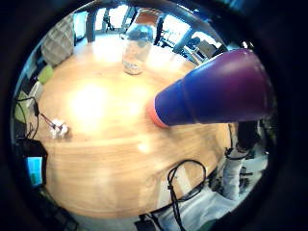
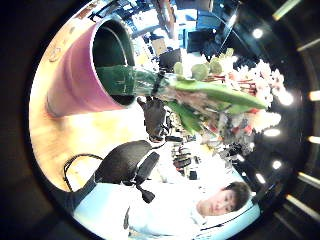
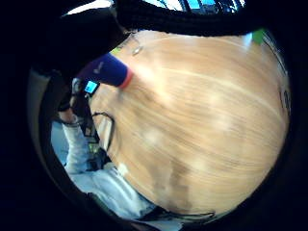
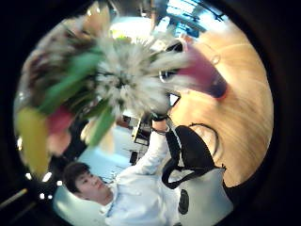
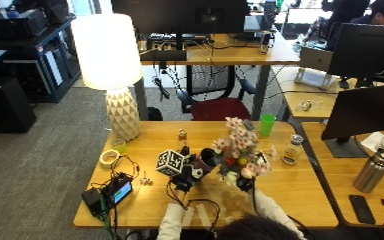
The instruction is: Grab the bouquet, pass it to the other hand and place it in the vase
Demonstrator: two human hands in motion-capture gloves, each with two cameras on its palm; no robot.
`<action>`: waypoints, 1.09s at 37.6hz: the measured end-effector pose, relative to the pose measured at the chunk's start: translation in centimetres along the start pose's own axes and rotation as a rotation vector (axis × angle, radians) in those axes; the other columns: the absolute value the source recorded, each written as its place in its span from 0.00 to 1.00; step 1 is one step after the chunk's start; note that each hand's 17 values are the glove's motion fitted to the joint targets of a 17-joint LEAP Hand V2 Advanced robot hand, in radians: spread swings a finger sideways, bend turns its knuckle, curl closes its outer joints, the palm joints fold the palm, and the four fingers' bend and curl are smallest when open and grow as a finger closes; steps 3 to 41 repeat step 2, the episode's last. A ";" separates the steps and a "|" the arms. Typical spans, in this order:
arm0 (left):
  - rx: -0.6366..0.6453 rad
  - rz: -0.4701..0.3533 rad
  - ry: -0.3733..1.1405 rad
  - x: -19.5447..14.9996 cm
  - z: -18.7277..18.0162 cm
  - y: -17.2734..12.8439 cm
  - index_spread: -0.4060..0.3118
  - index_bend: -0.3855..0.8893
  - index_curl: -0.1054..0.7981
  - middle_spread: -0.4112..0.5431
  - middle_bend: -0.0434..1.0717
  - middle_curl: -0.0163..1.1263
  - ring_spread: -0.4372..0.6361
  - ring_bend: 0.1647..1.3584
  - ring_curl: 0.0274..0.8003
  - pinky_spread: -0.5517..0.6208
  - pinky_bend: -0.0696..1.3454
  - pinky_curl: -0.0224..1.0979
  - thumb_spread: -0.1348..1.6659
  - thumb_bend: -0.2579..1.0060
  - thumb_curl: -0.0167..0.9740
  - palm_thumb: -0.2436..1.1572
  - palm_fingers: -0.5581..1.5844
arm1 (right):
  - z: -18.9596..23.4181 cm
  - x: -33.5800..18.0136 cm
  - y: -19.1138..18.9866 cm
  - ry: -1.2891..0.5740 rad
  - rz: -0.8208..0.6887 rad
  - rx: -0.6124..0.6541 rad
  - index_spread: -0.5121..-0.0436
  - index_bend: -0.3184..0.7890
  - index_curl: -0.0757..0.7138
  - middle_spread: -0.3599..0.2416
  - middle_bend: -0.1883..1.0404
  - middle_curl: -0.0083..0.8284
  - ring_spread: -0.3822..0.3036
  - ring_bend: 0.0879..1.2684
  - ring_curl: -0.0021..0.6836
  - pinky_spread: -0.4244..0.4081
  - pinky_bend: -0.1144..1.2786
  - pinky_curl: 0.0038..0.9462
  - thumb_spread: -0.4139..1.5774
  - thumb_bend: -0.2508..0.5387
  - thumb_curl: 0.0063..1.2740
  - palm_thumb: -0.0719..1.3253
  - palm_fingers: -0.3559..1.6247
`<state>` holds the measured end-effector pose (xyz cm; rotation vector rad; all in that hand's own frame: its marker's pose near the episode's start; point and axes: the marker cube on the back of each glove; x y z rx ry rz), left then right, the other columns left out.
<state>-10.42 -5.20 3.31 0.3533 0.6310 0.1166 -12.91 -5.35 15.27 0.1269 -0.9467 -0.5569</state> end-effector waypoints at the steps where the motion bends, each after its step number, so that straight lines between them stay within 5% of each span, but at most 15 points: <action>1: -0.002 -0.019 -0.031 -0.1 0.6 0.0 0.67 0.32 0.34 0.66 0.21 0.29 0.68 0.39 0.39 0.78 0.41 0.32 0.50 0.17 0.50 0.37 0.16 | 0.3 -0.4 0.1 0.003 0.014 -0.006 0.63 0.29 0.37 0.64 0.30 0.48 0.76 0.23 0.52 0.89 0.59 0.43 0.76 0.40 0.28 0.50 0.30; 41: -0.007 -0.037 -0.048 -0.2 1.0 0.0 0.67 0.32 0.33 0.67 0.21 0.29 0.69 0.39 0.39 0.79 0.41 0.32 0.50 0.17 0.49 0.37 0.17 | 0.5 -0.8 0.3 0.000 0.021 -0.009 0.61 0.27 0.36 0.65 0.31 0.48 0.77 0.23 0.52 0.89 0.60 0.44 0.75 0.39 0.28 0.51 0.28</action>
